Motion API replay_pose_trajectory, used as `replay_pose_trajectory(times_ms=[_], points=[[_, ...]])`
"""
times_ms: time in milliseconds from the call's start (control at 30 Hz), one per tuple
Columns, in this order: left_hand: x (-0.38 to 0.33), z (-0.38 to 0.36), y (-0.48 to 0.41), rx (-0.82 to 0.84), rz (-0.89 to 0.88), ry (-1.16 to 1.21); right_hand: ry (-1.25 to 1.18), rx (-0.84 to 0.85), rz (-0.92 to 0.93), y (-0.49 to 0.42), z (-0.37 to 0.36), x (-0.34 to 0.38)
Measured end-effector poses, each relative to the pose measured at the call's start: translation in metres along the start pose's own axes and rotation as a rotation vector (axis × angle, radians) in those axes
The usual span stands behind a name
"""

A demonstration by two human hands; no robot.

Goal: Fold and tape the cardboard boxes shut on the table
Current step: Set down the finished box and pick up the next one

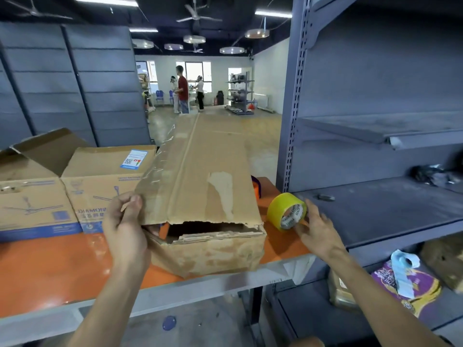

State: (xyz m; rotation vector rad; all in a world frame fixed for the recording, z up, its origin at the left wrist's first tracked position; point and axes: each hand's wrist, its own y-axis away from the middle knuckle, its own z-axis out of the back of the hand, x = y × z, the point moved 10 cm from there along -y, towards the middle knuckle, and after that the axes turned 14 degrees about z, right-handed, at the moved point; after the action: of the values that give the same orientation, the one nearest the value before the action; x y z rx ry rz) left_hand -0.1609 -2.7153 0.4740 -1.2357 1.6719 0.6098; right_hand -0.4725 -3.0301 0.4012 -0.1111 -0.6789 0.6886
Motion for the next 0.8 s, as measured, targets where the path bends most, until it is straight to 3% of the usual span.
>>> replay_pose_trajectory(times_ms=[167, 367, 567, 800], points=[[-0.001, 0.006, 0.006, -0.044, -0.006, -0.049, 0.065, -0.023, 0.065, -0.01, 0.005, 0.023], [0.002, 0.0, -0.004, -0.079, 0.097, -0.134, 0.013, 0.027, -0.002, -0.019, 0.0, 0.023], [0.008, 0.005, -0.014, -0.07, 0.164, -0.2, -0.01, -0.077, 0.042, -0.033, 0.022, 0.028], [0.016, -0.01, -0.024, -0.025, 0.203, -0.289, 0.166, 0.135, 0.219, -0.095, 0.002, 0.082]])
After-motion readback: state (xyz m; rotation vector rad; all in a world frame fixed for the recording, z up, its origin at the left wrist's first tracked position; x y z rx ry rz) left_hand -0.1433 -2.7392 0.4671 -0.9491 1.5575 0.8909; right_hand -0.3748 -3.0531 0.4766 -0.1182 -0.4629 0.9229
